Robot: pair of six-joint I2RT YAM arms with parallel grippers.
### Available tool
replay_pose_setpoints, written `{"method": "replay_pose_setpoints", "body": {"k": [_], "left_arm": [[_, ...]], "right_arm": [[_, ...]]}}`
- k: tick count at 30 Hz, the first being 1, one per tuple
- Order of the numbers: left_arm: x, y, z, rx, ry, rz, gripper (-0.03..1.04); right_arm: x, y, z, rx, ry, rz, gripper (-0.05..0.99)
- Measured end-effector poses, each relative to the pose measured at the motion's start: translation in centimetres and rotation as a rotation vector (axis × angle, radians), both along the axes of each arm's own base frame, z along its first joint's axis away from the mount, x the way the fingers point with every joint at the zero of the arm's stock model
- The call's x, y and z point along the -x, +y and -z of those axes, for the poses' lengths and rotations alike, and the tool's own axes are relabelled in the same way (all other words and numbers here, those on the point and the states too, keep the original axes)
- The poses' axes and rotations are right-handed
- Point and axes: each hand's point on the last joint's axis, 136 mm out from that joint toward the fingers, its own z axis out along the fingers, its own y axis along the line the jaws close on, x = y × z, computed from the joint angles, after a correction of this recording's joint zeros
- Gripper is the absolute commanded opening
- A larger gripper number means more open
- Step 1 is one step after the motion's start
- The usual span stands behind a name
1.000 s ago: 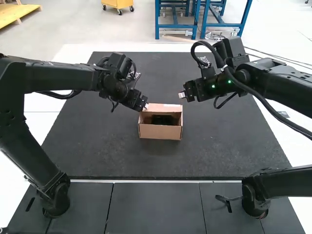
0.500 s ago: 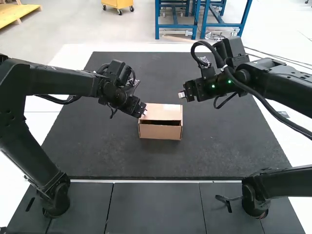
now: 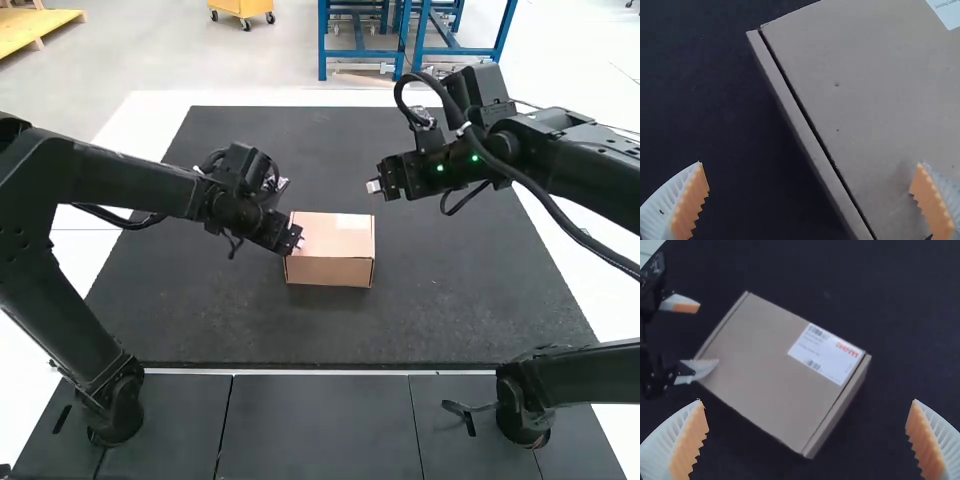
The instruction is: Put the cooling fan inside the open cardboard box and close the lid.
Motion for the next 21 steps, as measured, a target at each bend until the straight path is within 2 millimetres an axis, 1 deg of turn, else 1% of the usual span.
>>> {"method": "replay_pose_setpoints", "body": {"k": [6,9,12,15,16,18,21], "left_arm": [[0.2,0.0,0.4,0.002,-0.003,0.000,0.96],[0.3,0.2,0.5,-0.005,0.011,-0.003,0.96],[0.0,0.9,-0.1,-0.008,0.038,-0.018,0.96],[-0.8,2.1,-0.7,-0.024,0.042,-0.041,0.96],[-1.2,2.5,-1.1,-0.027,0.032,-0.049,0.96],[-2.4,3.4,-2.7,-0.031,-0.005,-0.075,0.96],[-3.9,4.7,-6.2,-0.013,-0.080,-0.113,0.96]], "right_arm": [[0.0,-0.1,0.0,-0.008,0.006,0.010,0.90],[-0.3,-0.4,0.0,-0.014,0.011,0.030,0.91],[-0.3,-0.7,-0.3,-0.024,0.005,0.044,0.91],[-0.3,-0.8,-1.2,-0.044,-0.018,0.049,0.91],[-0.2,-0.8,-1.6,-0.054,-0.028,0.054,0.91],[-0.5,-0.9,-2.7,-0.084,-0.065,0.068,0.91],[-0.7,-0.9,-4.5,-0.127,-0.123,0.084,0.91]]}}
